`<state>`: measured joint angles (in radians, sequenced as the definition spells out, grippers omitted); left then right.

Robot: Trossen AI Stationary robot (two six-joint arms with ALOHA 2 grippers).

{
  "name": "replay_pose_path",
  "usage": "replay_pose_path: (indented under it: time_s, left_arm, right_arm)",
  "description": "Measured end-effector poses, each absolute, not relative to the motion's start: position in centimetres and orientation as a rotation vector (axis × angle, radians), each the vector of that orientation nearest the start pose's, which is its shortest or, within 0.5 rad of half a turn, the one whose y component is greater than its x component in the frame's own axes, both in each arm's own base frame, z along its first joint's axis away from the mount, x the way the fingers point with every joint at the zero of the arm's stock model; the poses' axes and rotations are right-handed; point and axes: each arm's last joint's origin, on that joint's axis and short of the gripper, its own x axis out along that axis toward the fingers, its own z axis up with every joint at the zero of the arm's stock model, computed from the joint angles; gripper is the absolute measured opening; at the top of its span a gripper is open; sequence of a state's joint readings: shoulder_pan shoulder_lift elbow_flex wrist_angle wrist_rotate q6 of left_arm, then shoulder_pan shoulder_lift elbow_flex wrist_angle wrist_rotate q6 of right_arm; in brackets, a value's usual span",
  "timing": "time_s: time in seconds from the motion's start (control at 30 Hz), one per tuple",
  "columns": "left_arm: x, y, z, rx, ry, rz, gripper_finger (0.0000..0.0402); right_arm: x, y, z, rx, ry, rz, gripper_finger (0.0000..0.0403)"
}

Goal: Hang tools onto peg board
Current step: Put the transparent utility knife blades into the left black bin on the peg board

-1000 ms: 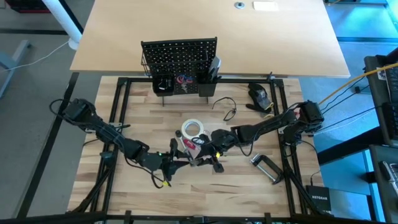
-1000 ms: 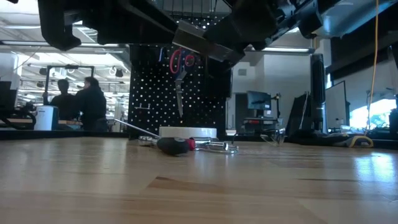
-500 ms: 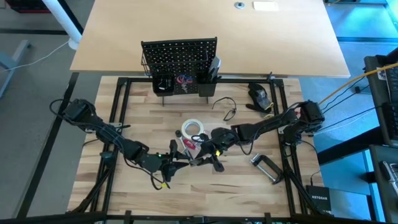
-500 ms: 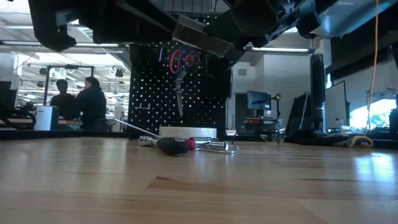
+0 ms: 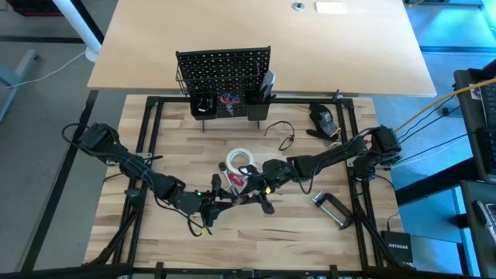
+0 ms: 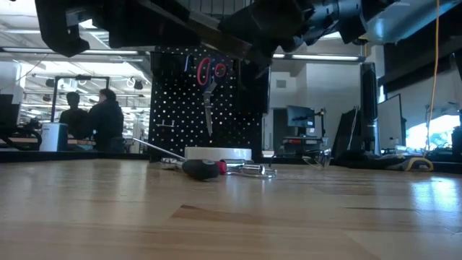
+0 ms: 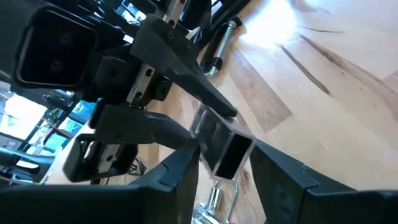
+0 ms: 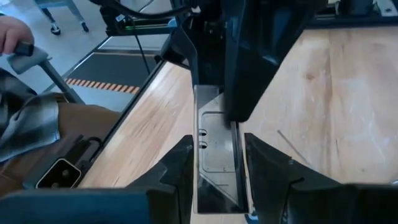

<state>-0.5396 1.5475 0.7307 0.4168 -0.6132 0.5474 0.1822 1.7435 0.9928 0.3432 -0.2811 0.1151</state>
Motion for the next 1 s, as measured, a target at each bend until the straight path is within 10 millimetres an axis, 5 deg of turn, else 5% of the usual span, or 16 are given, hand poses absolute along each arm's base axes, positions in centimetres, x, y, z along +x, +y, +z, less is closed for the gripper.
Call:
replay_pose_path:
  time_s: [0.4, 0.7, 1.0]
  left_arm:
    - [27.5, -14.6, 19.7, 0.760, 0.324, -0.022, 0.0056]
    - [27.5, -14.6, 19.8, 0.711, 0.314, -0.004, 0.0043]
    - [26.1, -15.4, 20.7, 0.830, 0.329, 0.191, 0.0043]
  right_arm:
    - [36.7, 7.6, 20.1, 0.157, 0.437, 0.420, 0.0120]
    - [36.3, 7.4, 20.2, 0.146, 0.468, 0.416, 0.0177]
    - [32.0, 6.8, 25.4, 0.138, 0.610, 0.364, 0.0213]
